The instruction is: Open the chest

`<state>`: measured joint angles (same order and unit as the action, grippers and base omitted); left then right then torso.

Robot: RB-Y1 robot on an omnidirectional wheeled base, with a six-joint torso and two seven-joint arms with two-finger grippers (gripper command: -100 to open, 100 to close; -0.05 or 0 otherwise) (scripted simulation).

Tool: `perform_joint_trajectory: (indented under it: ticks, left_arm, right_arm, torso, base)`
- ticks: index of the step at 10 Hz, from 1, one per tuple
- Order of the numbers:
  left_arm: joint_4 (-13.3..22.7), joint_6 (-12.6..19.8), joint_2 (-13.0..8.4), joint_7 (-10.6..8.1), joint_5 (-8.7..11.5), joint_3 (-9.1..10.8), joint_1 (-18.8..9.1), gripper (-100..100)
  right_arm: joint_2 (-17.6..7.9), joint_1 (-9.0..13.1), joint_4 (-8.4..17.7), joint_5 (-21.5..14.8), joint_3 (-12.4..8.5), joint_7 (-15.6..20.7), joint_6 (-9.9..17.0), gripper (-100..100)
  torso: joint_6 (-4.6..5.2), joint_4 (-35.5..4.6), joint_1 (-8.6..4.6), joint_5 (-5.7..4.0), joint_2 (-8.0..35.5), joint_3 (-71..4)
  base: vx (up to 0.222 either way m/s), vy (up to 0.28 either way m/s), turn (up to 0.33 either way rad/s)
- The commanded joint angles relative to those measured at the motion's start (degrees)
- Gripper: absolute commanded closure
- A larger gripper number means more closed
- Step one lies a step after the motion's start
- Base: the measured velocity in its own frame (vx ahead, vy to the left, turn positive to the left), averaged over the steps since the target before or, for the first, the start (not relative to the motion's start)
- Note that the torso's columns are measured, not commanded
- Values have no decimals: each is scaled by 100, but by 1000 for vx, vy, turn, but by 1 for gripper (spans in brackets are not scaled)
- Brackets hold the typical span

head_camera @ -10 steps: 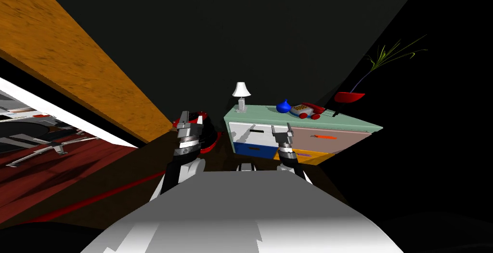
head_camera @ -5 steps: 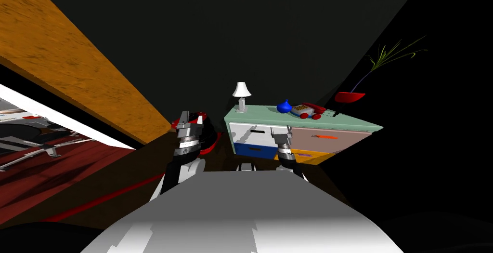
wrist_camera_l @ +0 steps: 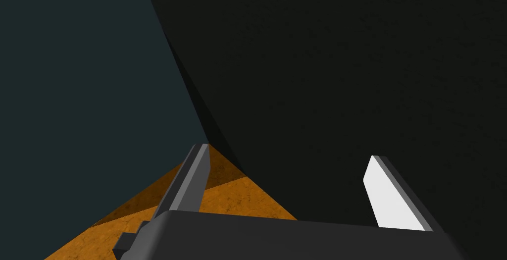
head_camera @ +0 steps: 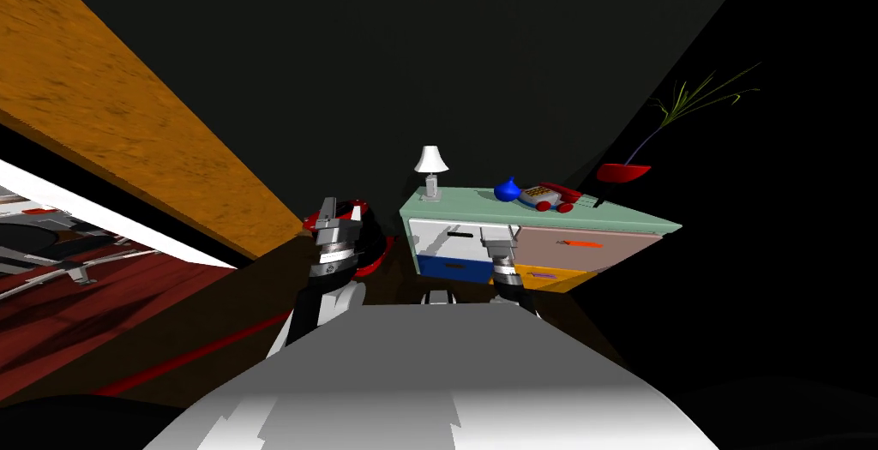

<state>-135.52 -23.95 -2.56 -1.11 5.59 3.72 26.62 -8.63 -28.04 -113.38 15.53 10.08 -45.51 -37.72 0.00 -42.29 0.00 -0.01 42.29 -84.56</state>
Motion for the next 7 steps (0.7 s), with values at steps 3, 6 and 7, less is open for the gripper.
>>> perform_joint_trajectory:
  ticks: [3,6,7]
  left_arm:
    - [0,0,0,0,0,0,0,0]
    - [0,0,0,0,0,0,0,0]
    - [0,0,0,0,0,0,0,0]
  right_arm:
    - [-12,5,218,223,125,-728,-74,-100]
    - [-17,23,370,377,216,-1178,-113,-100]
    - [-17,23,370,377,216,-1292,-113,-100]
  torso:
    - [0,1,0,0,-4,-2]
    - [0,0,1,0,1,1]
    - [-1,0,2,1,-1,-1]
  base:
    - [22,26,-20]
    - [16,30,-23]
    - [13,17,-3]
